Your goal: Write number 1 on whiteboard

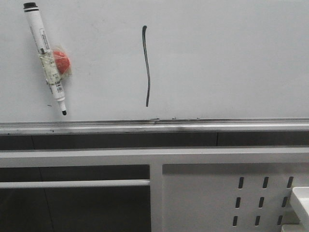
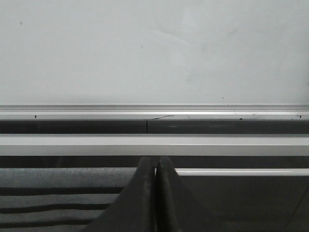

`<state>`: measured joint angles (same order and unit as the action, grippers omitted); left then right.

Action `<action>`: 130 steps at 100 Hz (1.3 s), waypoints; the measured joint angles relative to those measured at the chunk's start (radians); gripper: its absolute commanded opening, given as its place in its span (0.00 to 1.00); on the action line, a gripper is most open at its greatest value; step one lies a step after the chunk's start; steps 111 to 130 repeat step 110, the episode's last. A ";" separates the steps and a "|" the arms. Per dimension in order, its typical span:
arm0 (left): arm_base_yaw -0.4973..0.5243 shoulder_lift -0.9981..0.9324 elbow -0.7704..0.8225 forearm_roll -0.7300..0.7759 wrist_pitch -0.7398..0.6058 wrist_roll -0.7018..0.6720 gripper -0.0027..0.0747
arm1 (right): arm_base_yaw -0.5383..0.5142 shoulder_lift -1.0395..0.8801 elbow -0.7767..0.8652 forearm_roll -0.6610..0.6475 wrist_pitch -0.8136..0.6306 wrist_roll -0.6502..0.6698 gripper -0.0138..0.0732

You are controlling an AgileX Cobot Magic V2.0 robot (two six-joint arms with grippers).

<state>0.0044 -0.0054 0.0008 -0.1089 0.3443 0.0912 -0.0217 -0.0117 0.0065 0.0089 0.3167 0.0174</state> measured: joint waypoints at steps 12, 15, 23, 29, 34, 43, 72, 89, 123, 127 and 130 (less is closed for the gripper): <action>0.000 0.000 0.000 0.000 0.000 0.000 0.01 | -0.058 0.000 0.000 -0.009 0.009 0.010 0.08; 0.000 0.000 0.000 0.000 0.000 0.000 0.01 | -0.071 0.000 0.000 -0.009 0.010 0.010 0.08; 0.000 0.000 0.000 0.000 0.000 0.000 0.01 | -0.104 0.000 0.000 -0.009 0.011 0.010 0.08; 0.000 0.000 0.000 0.000 0.000 0.000 0.01 | -0.117 0.000 0.000 -0.009 0.011 0.010 0.08; 0.000 0.000 0.000 0.000 0.000 0.000 0.01 | -0.123 0.000 0.000 -0.009 0.011 0.010 0.08; 0.000 0.000 0.000 0.000 0.000 0.000 0.01 | -0.127 0.000 0.000 -0.009 0.011 0.008 0.08; 0.000 0.000 0.000 0.000 0.000 0.000 0.01 | -0.127 0.000 0.000 -0.009 0.011 0.005 0.08; 0.000 0.000 0.000 0.000 0.000 0.000 0.01 | -0.127 0.000 0.000 -0.009 0.011 0.005 0.08; 0.000 0.000 0.000 0.000 0.000 0.000 0.01 | -0.127 0.000 0.000 -0.009 0.011 0.005 0.08; 0.000 0.000 0.000 0.000 0.000 0.000 0.01 | -0.127 0.000 0.000 -0.009 0.011 0.005 0.08; 0.000 0.000 0.000 0.000 0.000 0.000 0.01 | -0.127 0.000 0.000 -0.009 0.011 0.005 0.08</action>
